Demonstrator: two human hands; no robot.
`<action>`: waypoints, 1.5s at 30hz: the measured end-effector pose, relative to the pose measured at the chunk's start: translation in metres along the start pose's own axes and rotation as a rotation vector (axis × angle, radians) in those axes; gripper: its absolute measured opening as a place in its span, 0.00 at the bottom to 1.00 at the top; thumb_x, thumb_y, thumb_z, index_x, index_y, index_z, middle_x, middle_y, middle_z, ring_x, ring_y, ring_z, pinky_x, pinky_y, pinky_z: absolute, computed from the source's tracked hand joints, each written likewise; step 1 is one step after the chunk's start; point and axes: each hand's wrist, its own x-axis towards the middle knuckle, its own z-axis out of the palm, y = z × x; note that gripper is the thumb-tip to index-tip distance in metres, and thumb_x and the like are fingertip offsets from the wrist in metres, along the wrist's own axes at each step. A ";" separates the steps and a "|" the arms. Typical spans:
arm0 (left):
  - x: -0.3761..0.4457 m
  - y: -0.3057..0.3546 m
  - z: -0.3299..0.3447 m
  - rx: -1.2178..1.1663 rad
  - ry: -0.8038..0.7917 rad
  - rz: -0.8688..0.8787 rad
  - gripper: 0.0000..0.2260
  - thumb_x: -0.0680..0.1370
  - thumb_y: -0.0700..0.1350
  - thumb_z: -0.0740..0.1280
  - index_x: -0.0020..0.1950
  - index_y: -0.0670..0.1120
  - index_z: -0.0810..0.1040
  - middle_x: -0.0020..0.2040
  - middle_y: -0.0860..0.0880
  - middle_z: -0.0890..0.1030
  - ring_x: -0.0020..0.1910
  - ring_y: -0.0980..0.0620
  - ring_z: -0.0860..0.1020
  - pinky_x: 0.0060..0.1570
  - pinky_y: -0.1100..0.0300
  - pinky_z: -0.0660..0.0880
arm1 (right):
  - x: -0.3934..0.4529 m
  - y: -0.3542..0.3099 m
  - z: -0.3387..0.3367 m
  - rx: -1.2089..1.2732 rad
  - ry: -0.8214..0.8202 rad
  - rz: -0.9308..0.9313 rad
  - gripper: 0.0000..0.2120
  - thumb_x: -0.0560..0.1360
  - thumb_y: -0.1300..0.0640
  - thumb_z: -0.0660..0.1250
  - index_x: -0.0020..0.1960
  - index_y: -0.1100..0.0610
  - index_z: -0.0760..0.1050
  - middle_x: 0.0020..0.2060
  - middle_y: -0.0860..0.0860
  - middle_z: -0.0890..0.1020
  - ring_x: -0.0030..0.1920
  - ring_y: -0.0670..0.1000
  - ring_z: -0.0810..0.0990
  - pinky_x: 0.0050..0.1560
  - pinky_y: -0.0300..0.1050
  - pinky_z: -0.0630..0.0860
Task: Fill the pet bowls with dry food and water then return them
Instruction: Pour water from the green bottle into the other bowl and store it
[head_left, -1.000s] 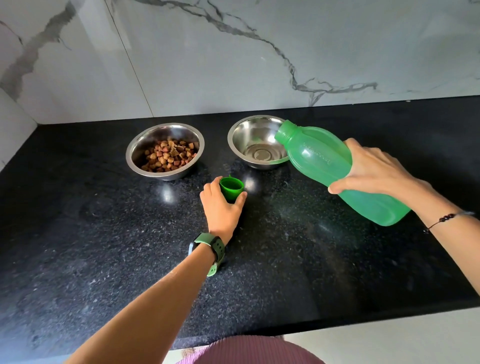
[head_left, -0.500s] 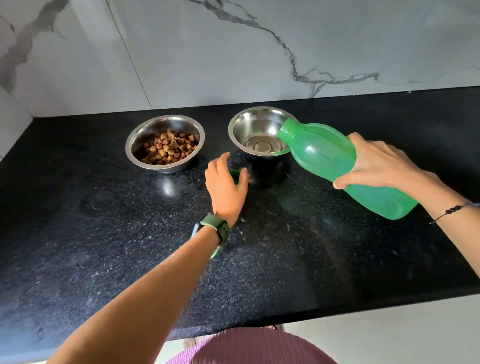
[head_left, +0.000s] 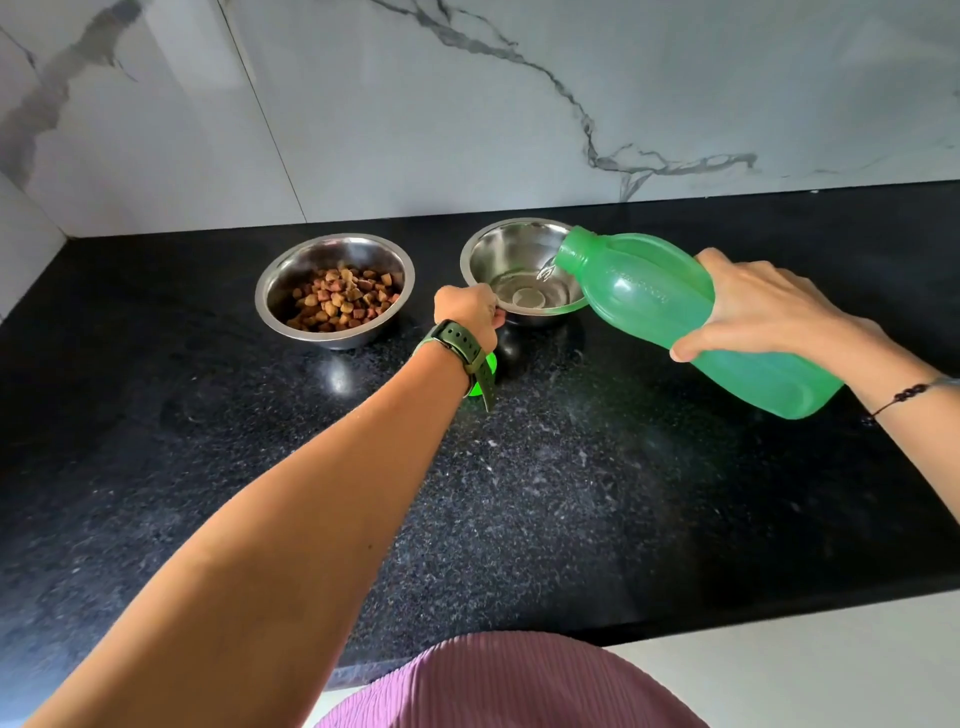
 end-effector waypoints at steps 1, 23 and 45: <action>0.002 -0.001 0.000 -0.007 0.004 -0.002 0.06 0.75 0.28 0.60 0.49 0.35 0.72 0.35 0.43 0.74 0.30 0.51 0.73 0.24 0.65 0.74 | 0.000 0.000 -0.001 -0.001 0.002 -0.001 0.39 0.59 0.41 0.76 0.61 0.55 0.61 0.46 0.54 0.74 0.42 0.59 0.75 0.37 0.46 0.68; 0.003 -0.011 -0.008 -0.005 0.038 0.042 0.06 0.75 0.29 0.61 0.49 0.35 0.75 0.36 0.44 0.75 0.31 0.51 0.75 0.25 0.66 0.75 | -0.017 0.002 -0.011 -0.004 0.020 0.017 0.36 0.58 0.42 0.76 0.56 0.54 0.63 0.45 0.54 0.76 0.41 0.59 0.76 0.33 0.44 0.66; -0.038 -0.067 -0.088 0.731 0.143 0.693 0.26 0.77 0.54 0.61 0.69 0.39 0.67 0.65 0.39 0.72 0.65 0.41 0.68 0.65 0.50 0.64 | -0.009 -0.011 -0.022 -0.025 0.036 -0.021 0.33 0.56 0.42 0.76 0.51 0.53 0.64 0.43 0.54 0.76 0.41 0.59 0.76 0.35 0.46 0.68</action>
